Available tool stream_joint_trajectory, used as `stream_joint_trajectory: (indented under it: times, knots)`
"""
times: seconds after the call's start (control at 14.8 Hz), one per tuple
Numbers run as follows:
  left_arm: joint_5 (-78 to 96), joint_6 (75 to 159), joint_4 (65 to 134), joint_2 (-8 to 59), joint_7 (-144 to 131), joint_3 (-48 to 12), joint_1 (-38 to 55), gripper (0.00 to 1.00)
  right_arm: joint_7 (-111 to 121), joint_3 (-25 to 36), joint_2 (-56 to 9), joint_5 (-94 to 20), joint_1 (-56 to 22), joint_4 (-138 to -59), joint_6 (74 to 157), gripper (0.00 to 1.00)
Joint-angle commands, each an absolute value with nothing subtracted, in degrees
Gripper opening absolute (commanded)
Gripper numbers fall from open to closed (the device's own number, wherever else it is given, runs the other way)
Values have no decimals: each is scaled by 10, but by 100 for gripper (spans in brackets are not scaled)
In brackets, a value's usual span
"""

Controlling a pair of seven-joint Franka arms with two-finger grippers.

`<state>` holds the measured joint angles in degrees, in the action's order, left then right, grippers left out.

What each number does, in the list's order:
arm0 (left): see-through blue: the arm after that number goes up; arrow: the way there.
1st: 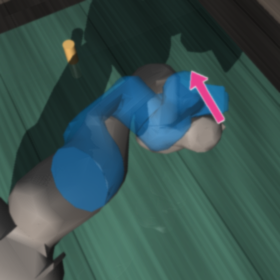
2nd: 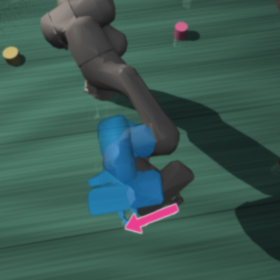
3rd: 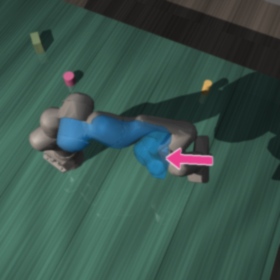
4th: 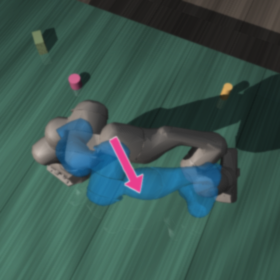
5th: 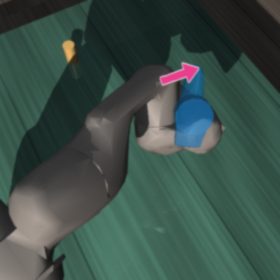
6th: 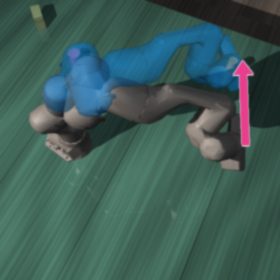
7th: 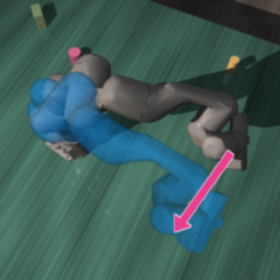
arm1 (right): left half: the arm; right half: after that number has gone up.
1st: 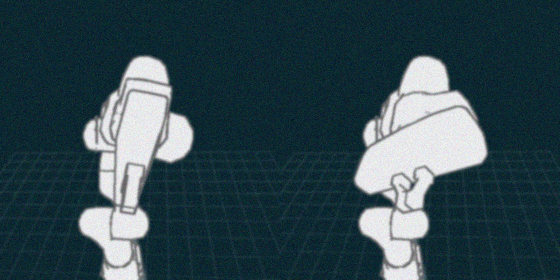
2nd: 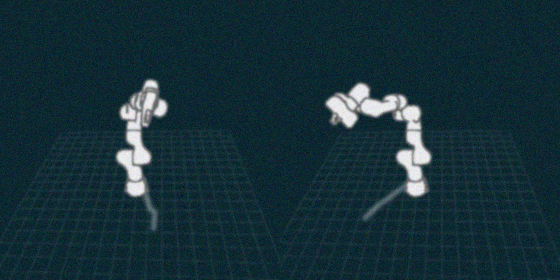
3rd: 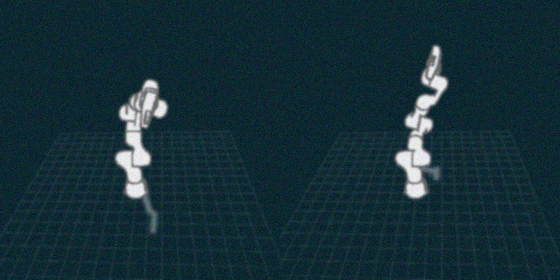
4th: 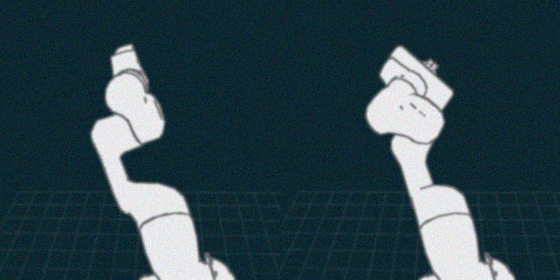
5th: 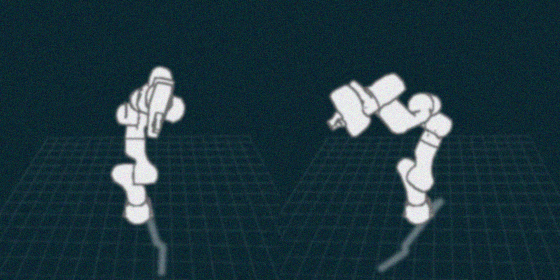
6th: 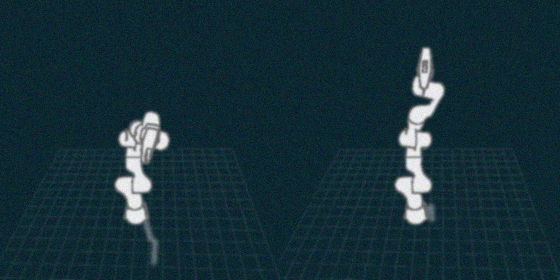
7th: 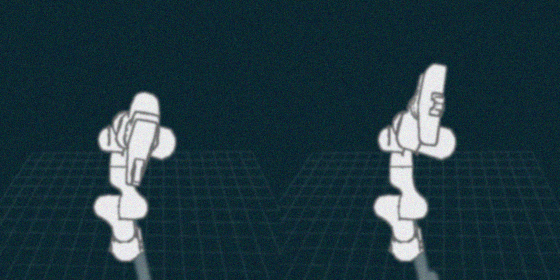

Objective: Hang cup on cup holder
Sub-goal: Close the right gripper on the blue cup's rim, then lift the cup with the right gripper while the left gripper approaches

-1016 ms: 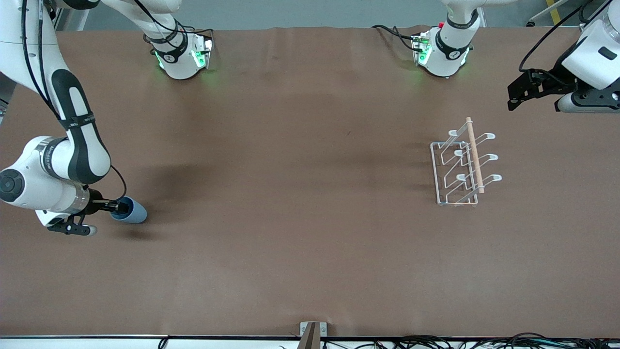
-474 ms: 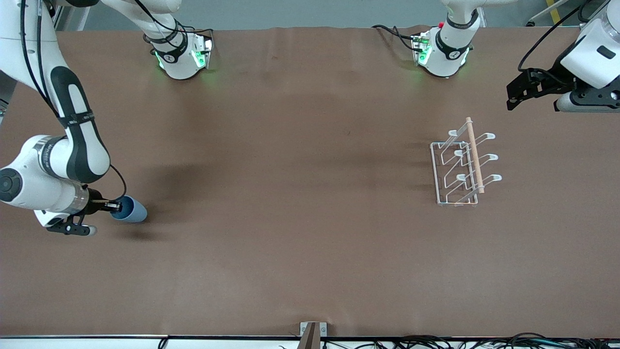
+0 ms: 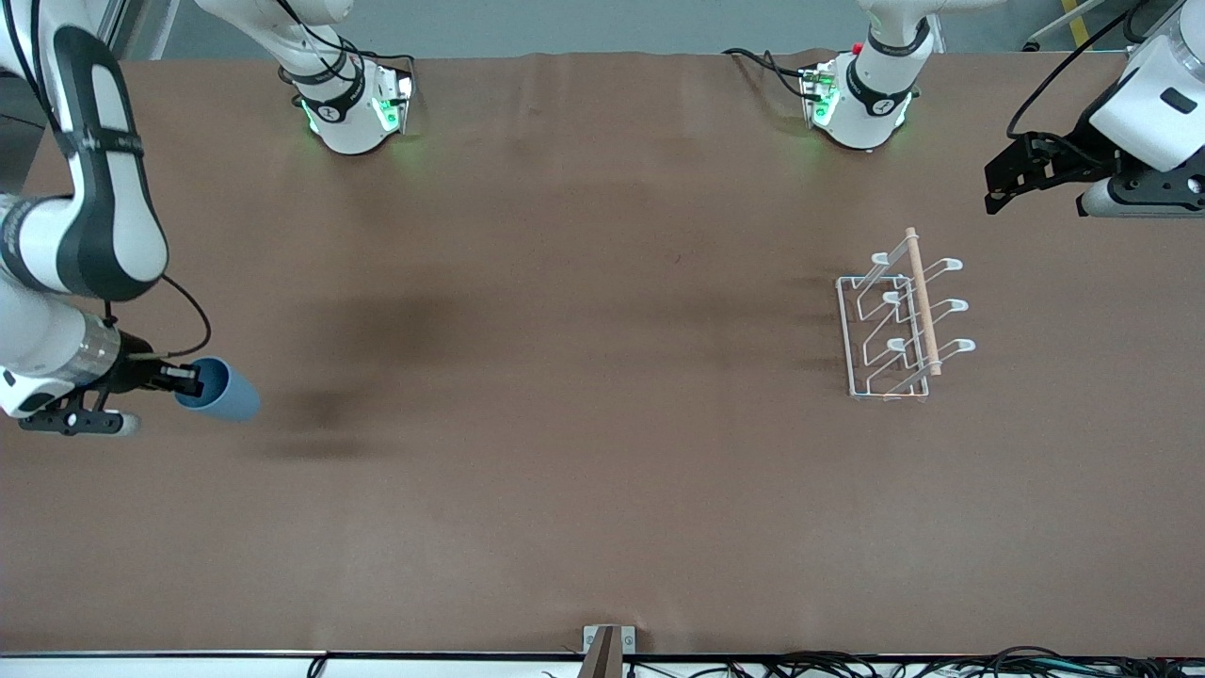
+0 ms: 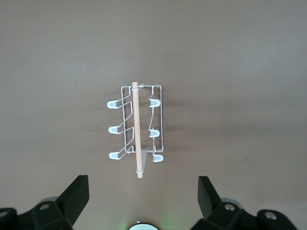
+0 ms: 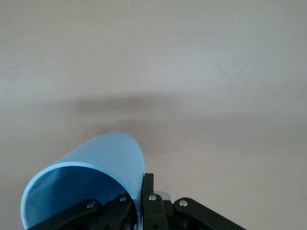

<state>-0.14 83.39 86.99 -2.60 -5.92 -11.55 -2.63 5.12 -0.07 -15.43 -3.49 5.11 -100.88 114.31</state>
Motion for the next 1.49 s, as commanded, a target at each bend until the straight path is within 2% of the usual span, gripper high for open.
stream_joint_trajectory:
  times: [0.0,0.61,0.68,0.88,1.22,1.42]
  knots:
    - [-3,831,857,-20,-57,-117,-25,100,61,-27,-109,-127,31,-1027,1110,0]
    - [12,831,858,-19,-48,-117,-25,100,55,-45,-107,-529,-66,-1019,1089,0]
    - [41,831,857,-4,-50,-124,-12,100,55,-45,-109,-605,-82,-1019,1089,0]
    - [51,850,858,4,-61,-143,34,100,58,-45,-118,-734,-116,-1013,1089,0]
    - [51,868,854,15,-64,-198,135,100,54,-45,-160,-854,-168,-980,1090,2]
    - [52,912,842,16,-62,-228,179,100,54,-45,-176,-893,-185,-977,1090,2]
